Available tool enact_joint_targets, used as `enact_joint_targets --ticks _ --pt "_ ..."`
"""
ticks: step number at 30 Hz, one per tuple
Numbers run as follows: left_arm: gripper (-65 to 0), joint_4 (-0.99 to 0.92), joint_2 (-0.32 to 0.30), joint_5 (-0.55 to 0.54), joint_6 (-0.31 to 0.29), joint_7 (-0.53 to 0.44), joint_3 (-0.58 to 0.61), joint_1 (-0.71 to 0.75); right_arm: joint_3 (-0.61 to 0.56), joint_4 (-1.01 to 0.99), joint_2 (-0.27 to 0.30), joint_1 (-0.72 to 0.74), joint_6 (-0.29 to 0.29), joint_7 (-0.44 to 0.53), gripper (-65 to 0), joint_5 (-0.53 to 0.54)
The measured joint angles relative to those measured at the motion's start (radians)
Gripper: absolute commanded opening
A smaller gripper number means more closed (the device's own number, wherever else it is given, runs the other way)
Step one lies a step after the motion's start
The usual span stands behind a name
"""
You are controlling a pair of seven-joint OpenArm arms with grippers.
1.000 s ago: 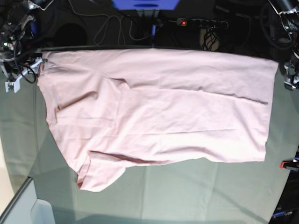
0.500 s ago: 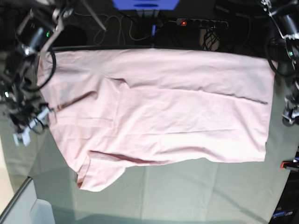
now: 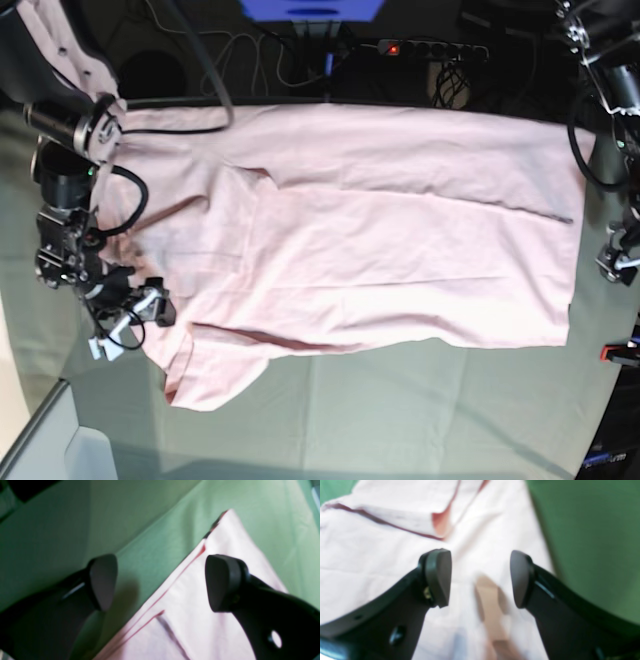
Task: Layout the t-shirt on the table in an organized manner, then fold the t-shirt properly
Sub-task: 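Grasp the shirt's side edge with both grippers at mid-body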
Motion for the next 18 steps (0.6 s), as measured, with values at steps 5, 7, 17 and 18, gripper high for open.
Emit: enact_joint_targets --ticks 5,7,17,18 --pt "-12.4 -0.064 -0.002 0.003 -0.126 0.004 0.0 -0.037 0.0 -0.024 0.004 0.013 -0.047 0.109 -27.8 0.004" --pt "-12.4 -0.064 -0.004 0.003 -0.145 0.001 0.0 -0.04 0.0 -0.027 0.014 0.013 -0.069 0.12 -27.8 0.003" --pt "-12.4 -0.075 -0.004 0.007 -0.146 -0.004 0.0 -0.082 0.0 -0.119 0.037 0.021 -0.237 0.189 -27.8 0.01" --pt "-12.4 -0.075 -0.004 0.006 -0.145 -0.003 0.001 -0.084 -0.001 -0.133 0.033 0.018 -0.237 0.18 -27.8 0.006"
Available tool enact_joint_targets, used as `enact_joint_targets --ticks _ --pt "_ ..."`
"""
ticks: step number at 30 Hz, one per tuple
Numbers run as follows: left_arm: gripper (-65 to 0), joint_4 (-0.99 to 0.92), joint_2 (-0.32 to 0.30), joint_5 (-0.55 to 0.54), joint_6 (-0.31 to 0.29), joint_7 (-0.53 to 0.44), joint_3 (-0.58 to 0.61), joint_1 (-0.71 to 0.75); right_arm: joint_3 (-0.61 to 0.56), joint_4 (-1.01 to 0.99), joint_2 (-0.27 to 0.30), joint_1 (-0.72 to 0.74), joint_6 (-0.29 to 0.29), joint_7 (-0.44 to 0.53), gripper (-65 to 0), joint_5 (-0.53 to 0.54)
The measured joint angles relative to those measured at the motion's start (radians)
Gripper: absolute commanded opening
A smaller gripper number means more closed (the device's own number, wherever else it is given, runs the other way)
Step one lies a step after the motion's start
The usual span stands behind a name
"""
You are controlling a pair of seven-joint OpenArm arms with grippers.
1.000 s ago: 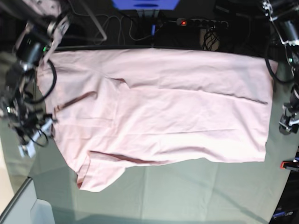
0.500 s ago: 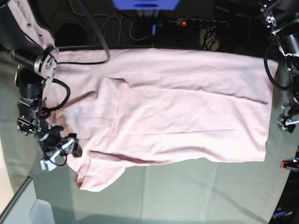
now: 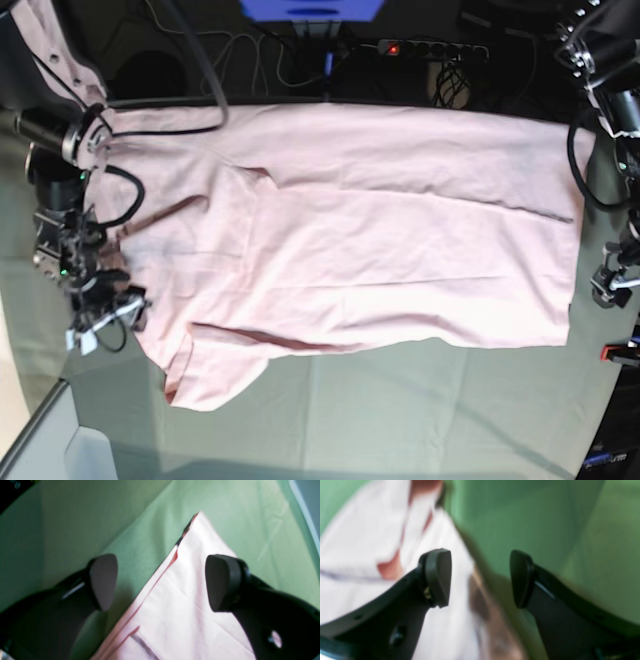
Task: Layout the t-shirt on the table in an organized manner, then fold the t-shirt properly
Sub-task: 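Grasp the shirt's side edge with both grippers at mid-body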
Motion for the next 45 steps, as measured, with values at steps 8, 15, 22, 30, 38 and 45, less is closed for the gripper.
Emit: enact_joint_targets --ticks 8,15,22,30,38,45 --pt "-12.4 -0.07 0.014 0.165 -0.005 0.003 -0.001 -0.069 -0.082 0.001 0.005 -0.014 0.0 0.01 -28.1 0.0" --pt "-12.4 -0.217 0.03 0.312 -0.013 -0.106 0.0 -0.163 -0.151 0.005 0.002 -0.027 0.0 0.032 -28.2 0.004" --pt "-12.4 -0.381 0.043 0.34 -0.016 -0.277 0.231 -0.207 -0.151 0.006 0.004 -0.031 0.0 0.032 -46.0 0.005" --pt "-12.4 -0.451 0.041 0.344 -0.019 -0.413 0.36 -0.237 -0.151 0.006 0.005 -0.034 0.0 0.029 -65.0 0.008" --pt "-12.7 -0.615 0.038 0.347 -0.015 -0.499 0.453 -0.302 -0.151 0.006 0.005 -0.035 0.0 0.029 -65.0 0.008" --pt "-16.4 -0.624 0.039 0.344 -0.016 -0.555 0.556 -0.3 -0.151 0.006 0.005 -0.035 0.0 0.029 -65.0 0.008"
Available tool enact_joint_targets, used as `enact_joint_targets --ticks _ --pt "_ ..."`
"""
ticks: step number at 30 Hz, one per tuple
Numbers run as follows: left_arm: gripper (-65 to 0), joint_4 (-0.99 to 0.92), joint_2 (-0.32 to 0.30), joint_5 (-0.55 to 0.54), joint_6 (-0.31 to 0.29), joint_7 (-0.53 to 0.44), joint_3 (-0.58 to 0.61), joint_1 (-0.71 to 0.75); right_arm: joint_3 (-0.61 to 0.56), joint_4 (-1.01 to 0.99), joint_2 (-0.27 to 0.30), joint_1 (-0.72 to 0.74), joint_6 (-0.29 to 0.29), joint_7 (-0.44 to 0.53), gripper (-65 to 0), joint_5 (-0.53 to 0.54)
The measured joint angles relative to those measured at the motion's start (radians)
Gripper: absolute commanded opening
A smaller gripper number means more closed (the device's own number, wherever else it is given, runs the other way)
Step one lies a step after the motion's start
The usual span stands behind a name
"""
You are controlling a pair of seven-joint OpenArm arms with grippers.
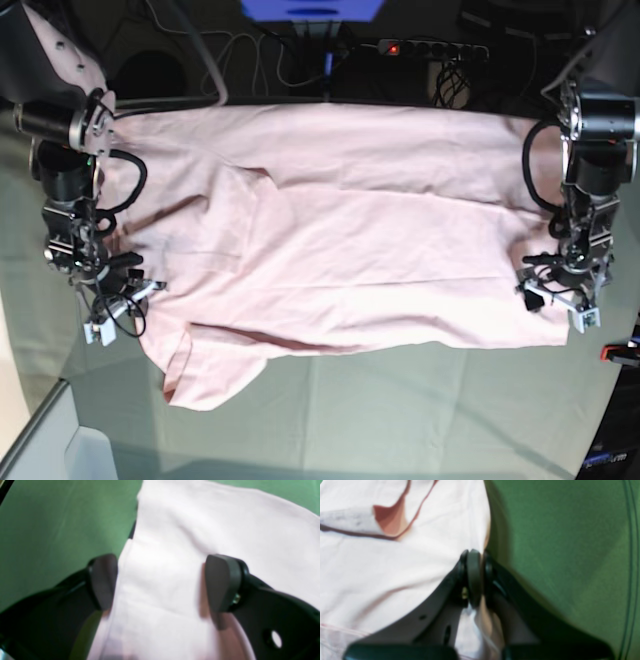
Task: Layout the t-shirt on the table in an organized manner, then fold the t-shirt properly
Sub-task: 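Grasp the shirt's side edge with both grippers at mid-body, then lift the grasped edge with both grippers and fold it toward the collar edge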
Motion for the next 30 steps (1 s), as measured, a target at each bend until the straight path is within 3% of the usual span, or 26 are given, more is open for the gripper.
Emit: enact_joint_targets --ticks 7,11,16,19,23,30 --pt "-46.6 0.0 -0.003 -0.01 -0.01 -0.018 0.0 0.02 0.0 0.0 0.0 0.0 0.0 0.0 -65.0 0.0" --pt "-56.6 0.0 -0.005 -0.008 -0.011 -0.034 -0.001 0.032 0.0 0.0 0.0 0.0 0.0 0.0 -65.0 0.0" --pt "-58.5 0.001 -0.005 -0.011 -0.011 -0.033 -0.001 0.033 0.0 0.0 0.0 0.0 0.0 0.0 -65.0 0.0" --pt "-65.0 0.001 -0.005 -0.01 -0.011 -0.034 -0.001 0.033 0.0 0.0 0.0 0.0 0.0 0.0 -65.0 0.0" --pt "-65.0 0.023 -0.006 -0.011 -0.01 -0.018 -0.001 0.037 0.0 0.0 0.0 0.0 0.0 0.0 -65.0 0.0" --pt "-65.0 0.293 -0.008 -0.006 0.005 0.013 -0.006 0.14 0.0 0.0 0.0 -0.001 0.0 0.001 -65.0 0.0"
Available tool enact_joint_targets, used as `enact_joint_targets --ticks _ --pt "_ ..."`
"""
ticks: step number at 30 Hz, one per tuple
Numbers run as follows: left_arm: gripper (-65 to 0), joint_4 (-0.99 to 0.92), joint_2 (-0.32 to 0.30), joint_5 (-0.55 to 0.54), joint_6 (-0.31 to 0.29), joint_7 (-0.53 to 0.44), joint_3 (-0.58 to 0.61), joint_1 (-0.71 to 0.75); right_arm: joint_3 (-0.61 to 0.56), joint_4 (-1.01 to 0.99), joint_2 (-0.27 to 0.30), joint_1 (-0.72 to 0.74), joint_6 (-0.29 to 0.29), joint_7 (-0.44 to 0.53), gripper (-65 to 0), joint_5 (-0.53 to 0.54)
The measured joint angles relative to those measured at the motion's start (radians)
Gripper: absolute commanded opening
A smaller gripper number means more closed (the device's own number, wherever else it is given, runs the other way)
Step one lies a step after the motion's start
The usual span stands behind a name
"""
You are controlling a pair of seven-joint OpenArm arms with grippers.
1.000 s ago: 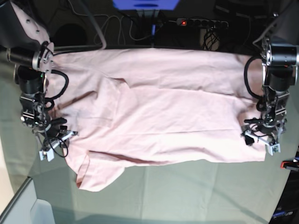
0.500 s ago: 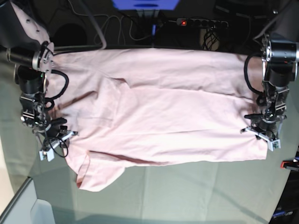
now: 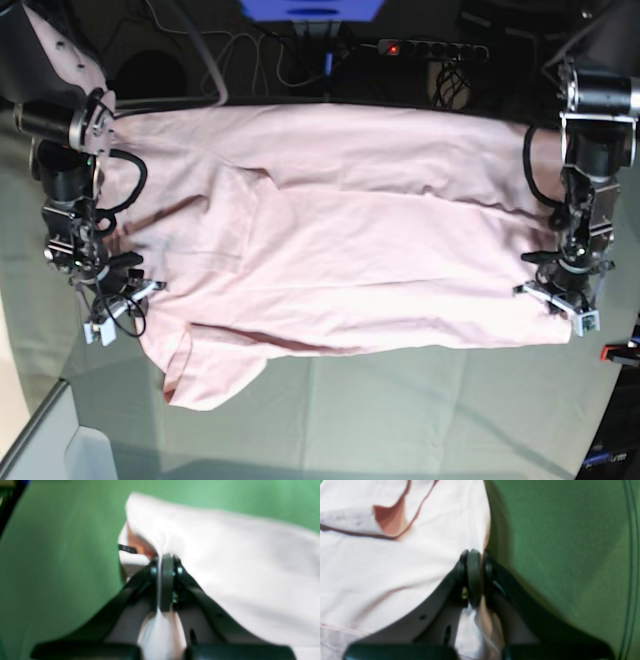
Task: Layout the t-shirt on the table in an organized manner, then fold the t-shirt properly
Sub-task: 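Lift the grasped edge with both grippers and fold it toward the collar edge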
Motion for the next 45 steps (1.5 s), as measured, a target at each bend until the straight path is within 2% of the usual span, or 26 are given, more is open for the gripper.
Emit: enact_joint_targets --ticks 5,8,10,16,17,19,21,25,30,37,42,45 --pt "-65.0 0.204 0.024 -0.001 -0.008 0.163 -0.202 0.104 0.0 0.0 0.0 0.0 0.0 0.0 -65.0 0.0" --pt "-65.0 0.279 0.047 0.004 -0.008 0.232 -0.301 0.137 0.0 0.0 -0.002 0.0 0.0 -0.001 -65.0 0.003" --pt "-65.0 0.313 0.061 0.007 -0.008 0.24 -0.327 0.156 0.002 0.001 -0.003 0.0 0.0 -0.001 -65.0 0.004" --pt "-65.0 0.346 0.061 0.002 -0.008 0.245 -0.33 0.191 0.004 0.008 -0.003 -0.016 0.008 0.006 -65.0 0.045" --pt "-65.0 0.346 0.061 0.003 -0.008 0.247 -0.33 0.19 0.004 0.019 -0.003 -0.021 0.019 -0.006 -65.0 0.065" --pt "-65.0 0.348 0.061 0.003 -0.007 0.246 -0.331 0.19 0.011 0.1 -0.004 -0.071 0.087 -0.019 -65.0 0.135" --pt "-65.0 0.352 0.061 0.002 -0.008 0.245 -0.332 0.188 0.032 0.221 -0.008 -0.142 0.116 -0.041 -65.0 0.164" --pt "-65.0 0.356 0.062 0.0 -0.008 0.253 -0.333 0.192 0.049 0.431 -0.007 -0.245 0.118 -0.043 -65.0 0.168" --pt "-65.0 0.463 0.07 0.002 -0.008 0.248 -0.34 0.248 0.09 0.615 -0.029 -0.349 0.129 -0.032 -65.0 0.177" --pt "-65.0 0.515 0.099 0.0 -0.008 0.245 -0.34 0.339 0.161 0.782 -0.042 -0.521 0.125 -0.039 -65.0 0.175" --pt "-65.0 0.515 0.114 0.003 -0.004 0.236 -0.343 0.395 0.166 0.861 -0.066 -0.645 0.125 -0.032 -65.0 0.188" --pt "-65.0 0.513 0.122 0.003 -0.004 0.237 -0.342 0.403 0.159 0.867 -0.071 -0.666 0.125 -0.036 -65.0 0.191"
